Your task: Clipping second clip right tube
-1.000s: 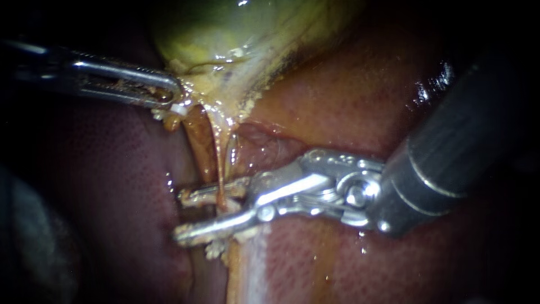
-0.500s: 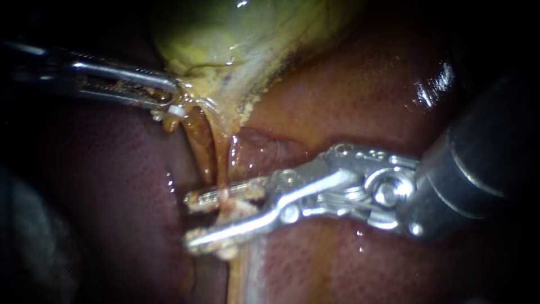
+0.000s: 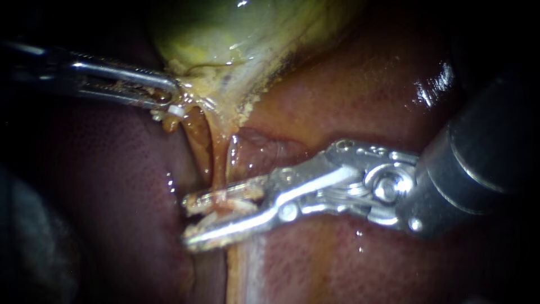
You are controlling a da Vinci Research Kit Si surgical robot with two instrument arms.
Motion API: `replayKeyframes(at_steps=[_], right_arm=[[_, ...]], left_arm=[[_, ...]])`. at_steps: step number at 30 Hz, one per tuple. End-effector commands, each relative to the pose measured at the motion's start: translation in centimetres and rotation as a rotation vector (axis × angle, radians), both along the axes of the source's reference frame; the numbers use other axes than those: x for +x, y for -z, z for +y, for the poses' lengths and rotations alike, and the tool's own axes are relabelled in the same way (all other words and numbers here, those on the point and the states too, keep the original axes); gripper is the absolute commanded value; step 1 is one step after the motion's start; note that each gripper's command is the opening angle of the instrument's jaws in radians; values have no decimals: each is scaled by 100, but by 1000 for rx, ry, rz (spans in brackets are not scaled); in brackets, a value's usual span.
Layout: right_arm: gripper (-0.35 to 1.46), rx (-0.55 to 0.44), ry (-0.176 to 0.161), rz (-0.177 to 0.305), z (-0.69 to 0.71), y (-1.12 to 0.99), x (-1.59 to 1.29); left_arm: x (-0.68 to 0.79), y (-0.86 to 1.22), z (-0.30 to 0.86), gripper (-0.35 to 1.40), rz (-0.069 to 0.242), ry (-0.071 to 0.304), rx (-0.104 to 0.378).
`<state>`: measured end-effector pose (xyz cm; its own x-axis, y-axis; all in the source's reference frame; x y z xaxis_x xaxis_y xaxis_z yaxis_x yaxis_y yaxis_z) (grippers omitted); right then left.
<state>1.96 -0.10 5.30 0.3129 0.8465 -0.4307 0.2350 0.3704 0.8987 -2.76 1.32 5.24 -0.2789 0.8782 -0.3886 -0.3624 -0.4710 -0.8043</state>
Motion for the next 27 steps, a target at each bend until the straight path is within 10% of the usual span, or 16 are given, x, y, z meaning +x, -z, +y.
replayKeyframes(at_steps=[1,27], right_arm=[[27,6,1,-2,0,0,0],[-35,85,-8,-42,6,-12,-2]], left_arm=[[0,0,0,-35,0,0,0],[-1,0,0,-35,0,0,0]])
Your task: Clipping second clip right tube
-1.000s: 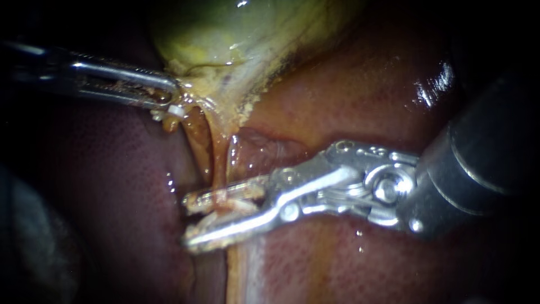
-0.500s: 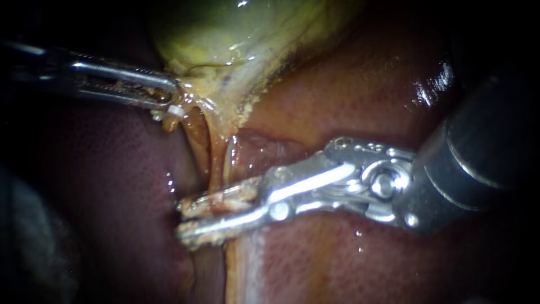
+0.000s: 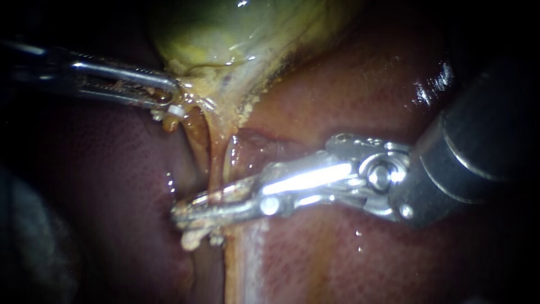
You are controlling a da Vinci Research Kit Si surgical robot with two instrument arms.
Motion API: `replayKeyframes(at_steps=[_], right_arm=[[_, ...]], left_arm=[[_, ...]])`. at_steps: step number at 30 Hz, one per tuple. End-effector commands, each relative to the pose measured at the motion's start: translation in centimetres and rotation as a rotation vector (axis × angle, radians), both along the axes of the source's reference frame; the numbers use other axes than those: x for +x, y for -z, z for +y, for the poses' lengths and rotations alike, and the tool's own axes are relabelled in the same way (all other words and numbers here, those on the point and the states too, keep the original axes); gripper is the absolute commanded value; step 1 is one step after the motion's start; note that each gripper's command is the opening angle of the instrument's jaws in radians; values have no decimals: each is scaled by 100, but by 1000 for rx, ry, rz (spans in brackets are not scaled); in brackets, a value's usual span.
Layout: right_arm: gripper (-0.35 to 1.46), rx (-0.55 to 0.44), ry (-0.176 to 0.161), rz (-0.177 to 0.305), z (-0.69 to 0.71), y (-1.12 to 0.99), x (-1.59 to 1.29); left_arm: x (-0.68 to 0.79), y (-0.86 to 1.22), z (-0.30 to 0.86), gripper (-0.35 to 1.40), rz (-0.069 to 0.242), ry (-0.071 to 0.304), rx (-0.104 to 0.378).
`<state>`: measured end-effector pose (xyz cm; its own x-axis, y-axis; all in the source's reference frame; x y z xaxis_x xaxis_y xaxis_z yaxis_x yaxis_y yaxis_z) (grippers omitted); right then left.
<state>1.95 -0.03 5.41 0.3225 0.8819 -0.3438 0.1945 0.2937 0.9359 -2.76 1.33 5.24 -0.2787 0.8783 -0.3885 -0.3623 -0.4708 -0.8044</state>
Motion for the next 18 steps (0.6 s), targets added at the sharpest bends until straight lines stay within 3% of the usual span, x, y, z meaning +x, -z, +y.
replayKeyframes(at_steps=[1,18], right_arm=[[-35,-1,0,0,-1,-1,-1],[-35,-4,2,0,-4,-5,-2]], left_arm=[[0,0,0,-35,0,0,0],[0,0,1,-35,0,0,0]])
